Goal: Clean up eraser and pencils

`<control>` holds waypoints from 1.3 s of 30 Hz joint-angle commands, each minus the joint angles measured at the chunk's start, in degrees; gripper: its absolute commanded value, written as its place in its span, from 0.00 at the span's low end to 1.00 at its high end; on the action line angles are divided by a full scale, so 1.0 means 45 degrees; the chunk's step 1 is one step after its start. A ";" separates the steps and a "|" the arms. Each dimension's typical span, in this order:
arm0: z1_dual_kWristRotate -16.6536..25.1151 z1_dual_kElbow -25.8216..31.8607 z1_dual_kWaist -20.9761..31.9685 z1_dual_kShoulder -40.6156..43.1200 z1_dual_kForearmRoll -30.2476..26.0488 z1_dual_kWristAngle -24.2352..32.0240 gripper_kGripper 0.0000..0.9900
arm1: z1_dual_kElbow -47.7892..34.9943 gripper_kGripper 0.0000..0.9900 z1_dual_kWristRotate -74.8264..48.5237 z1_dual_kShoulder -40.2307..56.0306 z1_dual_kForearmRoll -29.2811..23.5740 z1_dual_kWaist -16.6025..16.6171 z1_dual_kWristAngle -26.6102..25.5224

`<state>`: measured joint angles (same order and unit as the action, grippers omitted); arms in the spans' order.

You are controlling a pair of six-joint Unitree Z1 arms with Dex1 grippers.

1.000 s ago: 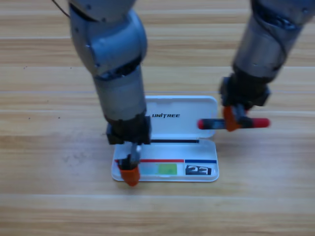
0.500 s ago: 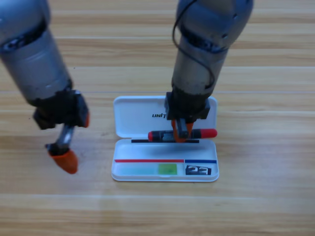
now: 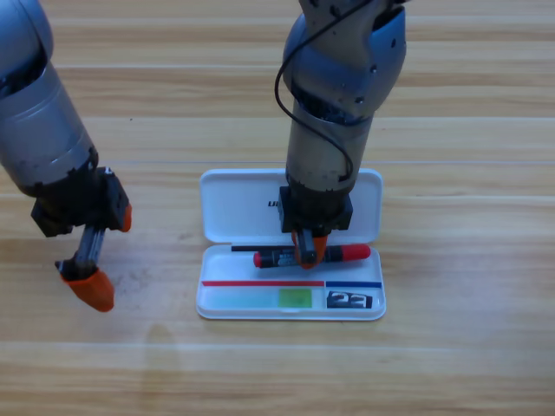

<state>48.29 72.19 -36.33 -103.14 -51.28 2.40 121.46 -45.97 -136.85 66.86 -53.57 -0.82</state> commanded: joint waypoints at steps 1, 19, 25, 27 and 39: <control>0.0127 -0.0476 0.0182 0.0087 0.0320 0.0151 1.00 | -0.0097 0.48 0.0215 -0.0625 0.0143 -0.0282 0.0064; 0.0030 -0.0086 0.0768 0.0341 0.0828 0.0073 0.99 | -0.2695 0.96 0.1055 0.3946 0.0124 -0.0575 -0.2788; 0.0225 0.0422 0.2037 0.0067 0.1785 0.0190 0.83 | -0.4452 0.99 0.2539 0.6602 -0.1165 -0.0575 -0.3999; 0.0479 0.0696 0.2584 -0.0226 0.2234 0.0502 0.73 | -0.4902 1.00 0.3105 0.7578 -0.1497 -0.0575 -0.4233; 0.1299 0.1477 0.5436 -0.2550 0.5555 0.5912 0.00 | -0.5995 1.00 0.4414 1.0020 -0.1556 -0.0517 -0.5112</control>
<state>54.99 77.76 -17.33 -108.49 -28.61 22.78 96.76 -27.03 -93.62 60.56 -54.87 -22.36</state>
